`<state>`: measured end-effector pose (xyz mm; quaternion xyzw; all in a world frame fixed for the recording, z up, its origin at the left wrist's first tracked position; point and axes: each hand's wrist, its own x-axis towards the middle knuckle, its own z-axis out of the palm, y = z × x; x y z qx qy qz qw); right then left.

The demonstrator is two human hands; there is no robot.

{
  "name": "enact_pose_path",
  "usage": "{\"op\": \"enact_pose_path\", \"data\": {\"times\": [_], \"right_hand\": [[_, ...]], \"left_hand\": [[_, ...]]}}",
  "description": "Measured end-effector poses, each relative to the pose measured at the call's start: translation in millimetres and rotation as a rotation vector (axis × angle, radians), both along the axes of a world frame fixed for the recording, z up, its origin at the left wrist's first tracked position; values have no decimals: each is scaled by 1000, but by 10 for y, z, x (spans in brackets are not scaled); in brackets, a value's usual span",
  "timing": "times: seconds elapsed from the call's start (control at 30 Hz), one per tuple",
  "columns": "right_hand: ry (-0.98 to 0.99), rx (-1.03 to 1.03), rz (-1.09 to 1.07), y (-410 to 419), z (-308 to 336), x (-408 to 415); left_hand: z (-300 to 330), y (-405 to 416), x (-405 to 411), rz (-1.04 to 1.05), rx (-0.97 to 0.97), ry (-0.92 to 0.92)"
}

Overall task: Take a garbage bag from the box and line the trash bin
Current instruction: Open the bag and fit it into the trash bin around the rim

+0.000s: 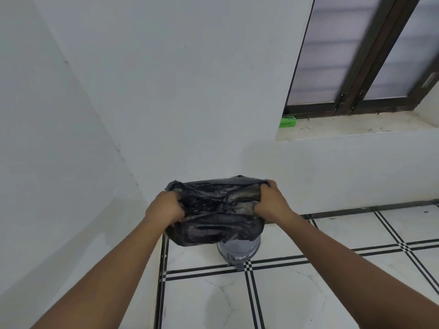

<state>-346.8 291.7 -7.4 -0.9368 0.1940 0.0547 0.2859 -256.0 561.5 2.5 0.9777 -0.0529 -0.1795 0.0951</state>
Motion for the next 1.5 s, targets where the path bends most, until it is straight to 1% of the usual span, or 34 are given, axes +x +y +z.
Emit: {"op": "enact_pose_path", "data": {"times": [0.03, 0.07, 0.13, 0.2, 0.23, 0.27, 0.3, 0.33, 0.37, 0.43, 0.47, 0.5, 0.53, 0.57, 0.67, 0.7, 0.77, 0.8, 0.83, 0.87, 0.93, 0.97, 1.0, 1.03, 1.07, 1.13, 1.2, 1.27, 1.3, 1.33, 1.37, 1.43, 1.47, 1.5], "right_hand": [[-27, 74, -16, 20, 32, 41], [-93, 130, -39, 49, 74, 77], [-373, 131, -72, 101, 146, 111], [-739, -36, 8, 126, 149, 106], [-822, -131, 68, 101, 107, 104], [-833, -232, 128, 60, 54, 95], [-733, -328, 193, -11, -24, 91], [-519, -398, 253, -62, -43, 65], [-192, -443, 299, -89, -17, 19], [498, -485, 425, -84, 111, -49], [663, -454, 444, -99, 128, -45], [695, -407, 419, -116, 140, -28], [604, -352, 376, -150, 116, 8], [396, -292, 299, -208, 31, 71], [-374, -56, 111, -284, -131, 174], [-552, -7, 108, -287, -143, 173], [-655, -7, 155, -295, -179, 150], [-574, -41, 175, -298, -213, 126], [-383, -92, 195, -295, -203, 96], [-76, -169, 237, -281, -150, 49], [595, -229, 355, -249, -41, -40], [774, -195, 379, -242, -23, -57], [793, -158, 372, -252, -30, -46], [688, -136, 342, -278, -57, -12], [500, -128, 294, -304, -89, 42], [41, -80, 171, -307, -107, 136], [-310, -99, 127, -305, -114, 153], [-531, -237, 153, -317, -160, 139], [-554, -304, 188, -330, -208, 130], [-488, -349, 217, -335, -249, 106], [-321, -376, 240, -334, -264, 75], [158, -436, 286, -332, -289, 19], [331, -406, 291, -327, -311, -1], [416, -325, 267, -323, -343, -7]], "left_hand": [[95, -113, 2, 51, -118, 54], [182, -218, -10, 78, -218, 10], [299, -390, -112, 99, -321, -319], [290, -473, -224, 43, -323, -699], [248, -472, -258, -4, -327, -817], [157, -453, -256, -66, -314, -855], [41, -418, -236, -145, -272, -829], [-78, -370, -207, -244, -184, -721], [-166, -320, -175, -347, -81, -549], [-230, -253, -143, -399, 55, -32], [-246, -242, -129, -377, 95, 221], [-240, -250, -119, -332, 97, 360], [-225, -270, -111, -276, 65, 343], [-214, -294, -94, -207, 17, 195], [-158, -396, -95, 24, -224, -410], [-136, -427, -106, 32, -282, -538], [-81, -464, -128, -34, -278, -665], [-98, -466, -138, -84, -227, -676], [-112, -461, -144, -140, -151, -622], [-119, -450, -142, -196, -43, -489], [-89, -429, -154, -283, 184, -20], [-94, -430, -156, -289, 237, 257], [-106, -440, -151, -271, 247, 436], [-122, -461, -145, -233, 215, 451], [-146, -470, -115, -167, 149, 327], [-167, -491, -51, 5, -59, -101], [-159, -524, -55, 55, -263, -423], [-135, -542, -103, 43, -355, -595], [-128, -540, -131, 29, -347, -642], [-150, -530, -150, 1, -303, -649], [-192, -511, -157, -41, -228, -599], [-281, -464, -132, -135, -42, -343], [-298, -446, -113, -155, 44, -170], [-306, -431, -100, -156, 106, -10]]}}
